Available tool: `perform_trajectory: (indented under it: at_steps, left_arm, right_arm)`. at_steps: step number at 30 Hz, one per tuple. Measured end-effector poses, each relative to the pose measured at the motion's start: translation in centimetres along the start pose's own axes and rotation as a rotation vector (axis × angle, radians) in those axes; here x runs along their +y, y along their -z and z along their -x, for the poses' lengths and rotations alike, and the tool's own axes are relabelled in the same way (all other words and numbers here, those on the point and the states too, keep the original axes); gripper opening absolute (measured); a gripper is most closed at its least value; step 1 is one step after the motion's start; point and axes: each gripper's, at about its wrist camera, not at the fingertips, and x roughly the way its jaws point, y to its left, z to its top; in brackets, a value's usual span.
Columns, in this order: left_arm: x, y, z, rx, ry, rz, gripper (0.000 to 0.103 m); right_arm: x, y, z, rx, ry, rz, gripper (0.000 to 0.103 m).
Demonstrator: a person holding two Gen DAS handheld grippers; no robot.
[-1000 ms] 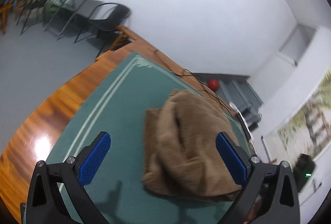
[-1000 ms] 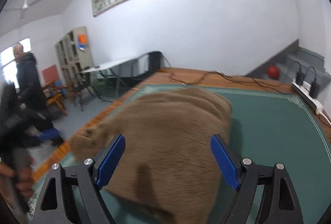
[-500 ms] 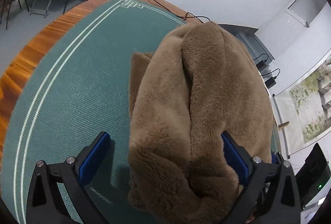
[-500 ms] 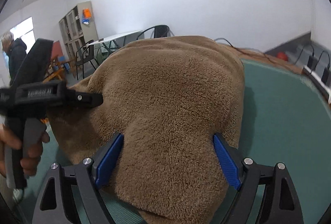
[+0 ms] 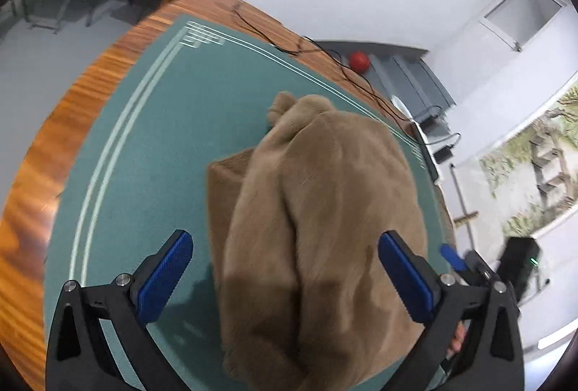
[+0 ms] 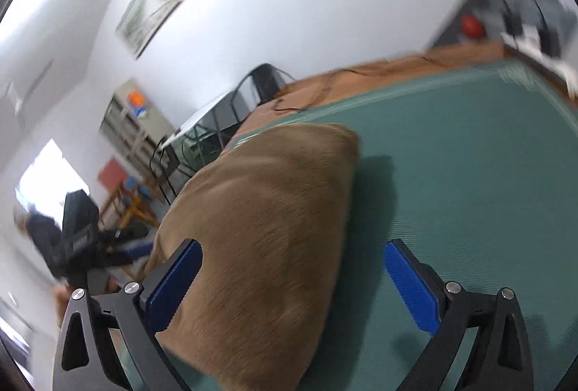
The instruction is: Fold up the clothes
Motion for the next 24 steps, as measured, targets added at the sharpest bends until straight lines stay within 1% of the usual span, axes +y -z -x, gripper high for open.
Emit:
perform_trajectory:
  at_steps: [2, 6, 9, 12, 16, 19, 22, 24]
  left_arm:
    - [0.4, -1.0, -1.2, 0.039, 0.025, 0.014, 0.103]
    - [1.3, -3.1, -3.6, 0.116, 0.075, 0.041, 0.103]
    - [2.5, -3.8, -4.7, 0.165, 0.161, 0.099, 0.103]
    - [3.6, -4.0, -5.6, 0.21, 0.251, 0.13, 0.103]
    - [4.4, -3.9, -6.6, 0.253, 0.326, 0.132, 0.103]
    - [4.7, -3.9, -6.8, 0.274, 0.359, 0.118, 0.103]
    - [4.7, -4.0, -7.0, 0.283, 0.395, 0.103, 0.103]
    - [4.8, -3.9, -6.9, 0.271, 0.433, 0.098, 0.103]
  right_arm:
    - [-2.2, -1.1, -1.7, 0.055, -0.024, -0.106, 0.102]
    - [-4.7, -1.4, -4.7, 0.14, -0.099, -0.224, 0.102]
    - [-5.2, -1.1, -7.1, 0.188, -0.15, -0.254, 0.102]
    - [-5.4, -1.1, -9.0, 0.218, -0.189, -0.27, 0.102]
    - [-5.8, -1.2, -11.1, 0.248, -0.241, -0.294, 0.102]
    - [-6.0, -1.4, -11.8, 0.253, -0.273, -0.298, 0.102]
    - [-5.8, -1.4, -12.1, 0.248, -0.316, -0.295, 0.102]
    - [-5.9, -1.2, -12.2, 0.242, -0.353, -0.297, 0.102]
